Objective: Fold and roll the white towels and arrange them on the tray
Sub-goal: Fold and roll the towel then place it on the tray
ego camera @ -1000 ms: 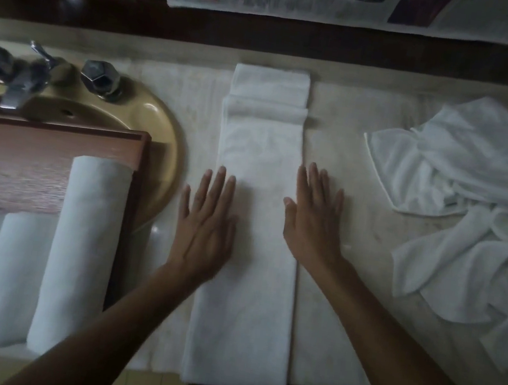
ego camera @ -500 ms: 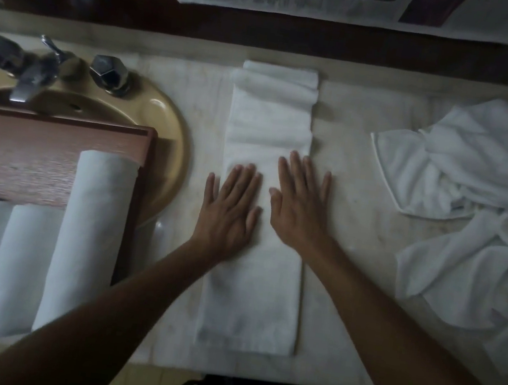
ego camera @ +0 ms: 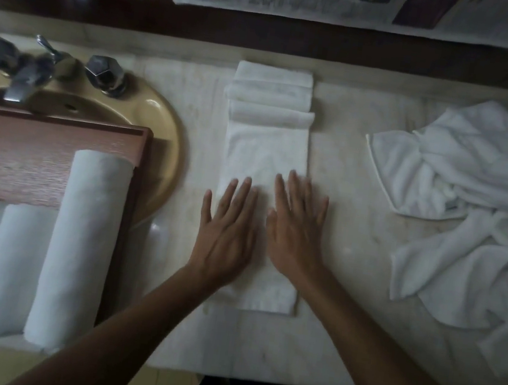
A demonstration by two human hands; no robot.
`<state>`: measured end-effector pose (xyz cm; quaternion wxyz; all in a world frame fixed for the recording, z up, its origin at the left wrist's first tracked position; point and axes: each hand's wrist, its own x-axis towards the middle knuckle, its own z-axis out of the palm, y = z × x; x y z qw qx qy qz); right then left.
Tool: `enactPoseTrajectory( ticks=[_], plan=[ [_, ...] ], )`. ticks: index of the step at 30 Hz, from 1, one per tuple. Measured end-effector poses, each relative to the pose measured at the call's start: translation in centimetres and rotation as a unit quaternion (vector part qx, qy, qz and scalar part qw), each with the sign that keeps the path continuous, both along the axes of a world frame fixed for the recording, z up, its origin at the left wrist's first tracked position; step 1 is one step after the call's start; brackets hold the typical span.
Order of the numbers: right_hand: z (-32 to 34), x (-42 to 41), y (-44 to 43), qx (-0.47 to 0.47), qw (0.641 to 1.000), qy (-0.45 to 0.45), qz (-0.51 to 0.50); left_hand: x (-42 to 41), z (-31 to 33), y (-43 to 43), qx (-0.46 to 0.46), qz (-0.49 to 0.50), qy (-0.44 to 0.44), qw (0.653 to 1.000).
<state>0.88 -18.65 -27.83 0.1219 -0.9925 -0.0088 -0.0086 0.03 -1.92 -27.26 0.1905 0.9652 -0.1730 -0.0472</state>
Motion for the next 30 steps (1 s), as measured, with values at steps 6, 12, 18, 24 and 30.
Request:
enactPoseTrajectory(
  ticks=[6,12,18,24,30],
  plan=[
    [-1.5,-3.1,-3.4,-0.078,0.997,0.020,-0.017,-1.5,-1.2,3.6,0.047,0.047,0.020,0.998],
    [-0.1,-8.3,-0.2,-0.029,1.000,-0.003,0.010,-6.9,0.0,1.8,0.018,-0.006,0.008,1.000],
    [-1.1,-11.5,-1.9,-0.053,0.998,0.028,0.034,-8.7,-0.7,5.7,0.033,0.001,0.020,0.999],
    [0.3,-16.2,-2.1,0.044,0.998,0.004,0.051,-13.9,0.5,8.0,-0.020,-0.056,0.013,0.998],
    [-1.2,-22.3,-0.4,0.006,0.989,0.013,0.148,-17.0,-0.3,8.7,-0.035,-0.171,0.011,0.985]
  ],
)
